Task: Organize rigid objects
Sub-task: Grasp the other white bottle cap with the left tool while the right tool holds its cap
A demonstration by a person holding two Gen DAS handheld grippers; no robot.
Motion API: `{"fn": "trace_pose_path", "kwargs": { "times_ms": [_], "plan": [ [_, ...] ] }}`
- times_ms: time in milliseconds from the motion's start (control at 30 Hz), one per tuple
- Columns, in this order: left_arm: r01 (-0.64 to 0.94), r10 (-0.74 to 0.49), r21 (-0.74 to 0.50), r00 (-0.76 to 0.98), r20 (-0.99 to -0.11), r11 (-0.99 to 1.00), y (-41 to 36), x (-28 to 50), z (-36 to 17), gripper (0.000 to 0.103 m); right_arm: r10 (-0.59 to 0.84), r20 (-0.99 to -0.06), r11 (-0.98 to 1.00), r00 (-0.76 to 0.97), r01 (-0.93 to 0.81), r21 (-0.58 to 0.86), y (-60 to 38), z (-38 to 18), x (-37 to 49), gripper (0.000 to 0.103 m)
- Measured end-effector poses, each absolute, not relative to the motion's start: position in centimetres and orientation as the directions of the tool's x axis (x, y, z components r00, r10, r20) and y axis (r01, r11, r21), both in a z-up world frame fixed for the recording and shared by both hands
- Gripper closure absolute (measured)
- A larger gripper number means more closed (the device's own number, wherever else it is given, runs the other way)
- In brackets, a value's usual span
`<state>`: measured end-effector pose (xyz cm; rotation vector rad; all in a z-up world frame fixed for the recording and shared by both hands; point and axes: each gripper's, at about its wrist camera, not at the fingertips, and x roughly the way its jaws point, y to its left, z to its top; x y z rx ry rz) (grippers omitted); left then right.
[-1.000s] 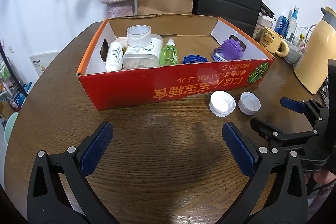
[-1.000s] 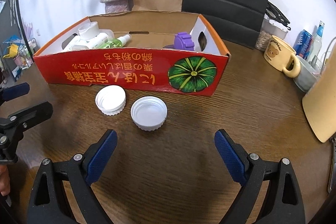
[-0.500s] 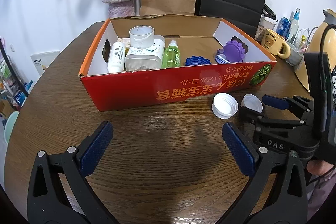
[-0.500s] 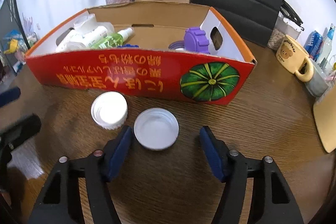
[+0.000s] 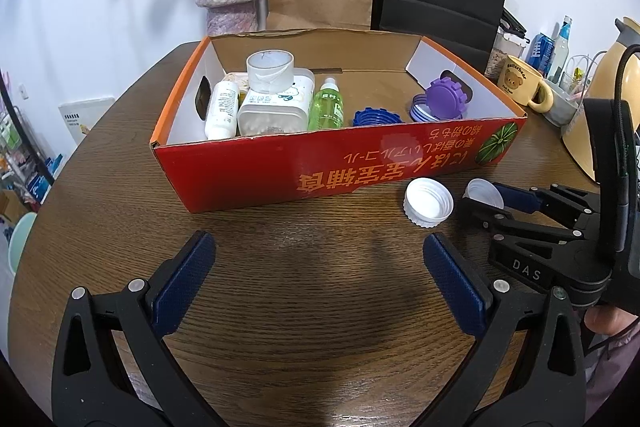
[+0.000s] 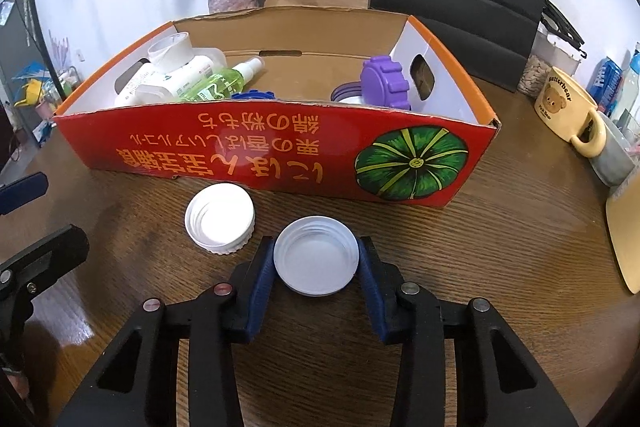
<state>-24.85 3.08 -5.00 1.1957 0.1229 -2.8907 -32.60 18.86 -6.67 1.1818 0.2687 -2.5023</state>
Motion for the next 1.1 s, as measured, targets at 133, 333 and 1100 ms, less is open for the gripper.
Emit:
{"fn": "trace_pose_path", "kwargs": {
  "times_ms": [133,333,1100],
  "plan": [
    [0.041,0.020,-0.070,-0.710,-0.704,-0.997,3.1,-24.8,-5.0,0.000,-0.239,-0.766,-0.919,-0.597,0.393,-0.020,19.0,-6.5,-32.4,0.058],
    [0.043,0.014,-0.064,-0.716,-0.698,-0.997,3.5,-24.9,-4.9,0.000,-0.252,-0.746,-0.919,-0.617,0.393,-0.015,19.6,-5.9,-31.9,0.058],
    [0.038,0.003,-0.041,-0.699,-0.715,-0.998,8.5,-26.9,-5.7,0.000,-0.262,-0.700,-0.934,-0.664,0.357,0.010,24.1,-4.2,-32.1,0.058]
  ]
}}
